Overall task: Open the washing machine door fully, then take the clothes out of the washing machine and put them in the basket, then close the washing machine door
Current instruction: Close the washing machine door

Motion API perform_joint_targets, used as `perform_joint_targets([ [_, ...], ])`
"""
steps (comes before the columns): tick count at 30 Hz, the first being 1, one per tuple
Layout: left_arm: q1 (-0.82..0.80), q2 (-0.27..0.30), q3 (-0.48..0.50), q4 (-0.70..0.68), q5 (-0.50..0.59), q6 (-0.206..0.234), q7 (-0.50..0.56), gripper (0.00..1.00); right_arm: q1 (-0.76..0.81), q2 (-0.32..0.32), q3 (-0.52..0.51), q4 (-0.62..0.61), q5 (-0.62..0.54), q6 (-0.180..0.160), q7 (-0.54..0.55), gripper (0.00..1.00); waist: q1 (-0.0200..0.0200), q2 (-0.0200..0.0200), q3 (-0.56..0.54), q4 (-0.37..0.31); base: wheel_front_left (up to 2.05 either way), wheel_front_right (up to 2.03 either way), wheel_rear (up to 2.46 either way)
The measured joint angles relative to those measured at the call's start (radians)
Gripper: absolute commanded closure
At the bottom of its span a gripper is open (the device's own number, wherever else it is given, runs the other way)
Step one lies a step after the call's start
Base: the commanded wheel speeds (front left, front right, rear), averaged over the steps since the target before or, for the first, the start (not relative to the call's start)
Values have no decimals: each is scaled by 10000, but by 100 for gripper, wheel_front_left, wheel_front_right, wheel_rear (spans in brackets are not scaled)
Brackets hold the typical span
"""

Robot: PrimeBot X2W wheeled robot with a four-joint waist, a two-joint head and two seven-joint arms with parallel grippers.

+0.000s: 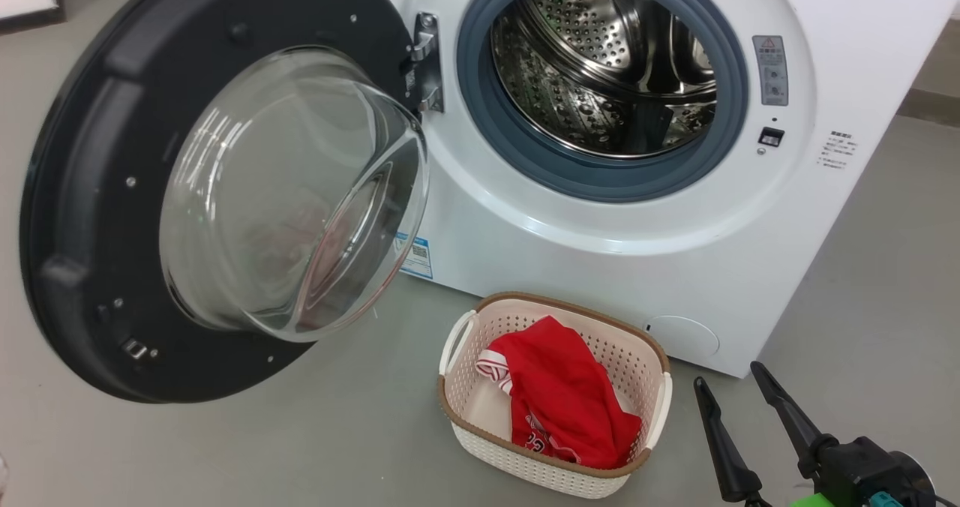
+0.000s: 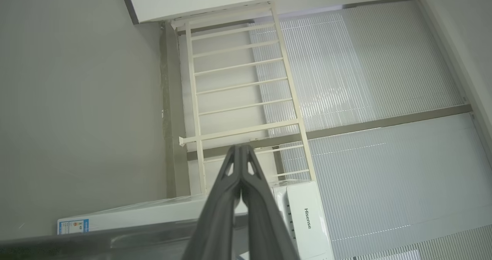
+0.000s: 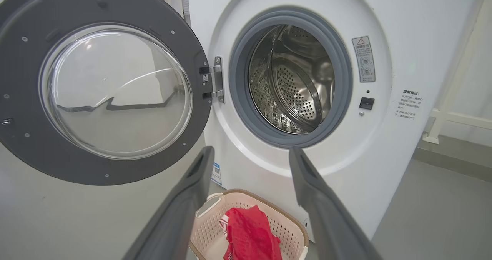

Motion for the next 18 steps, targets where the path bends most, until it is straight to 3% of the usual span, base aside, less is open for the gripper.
perform_joint_targets([
  [8, -490, 696, -128, 1718, 121, 86, 213, 100, 0, -2, 77, -199, -27, 0, 240, 0, 0, 0, 166, -320, 0, 0, 0],
  [18, -814, 767, -589, 2786, 119, -257, 1064, 100, 0, -2, 35, -437, -217, 0, 414, 0, 0, 0, 395, -661, 0, 0, 0],
])
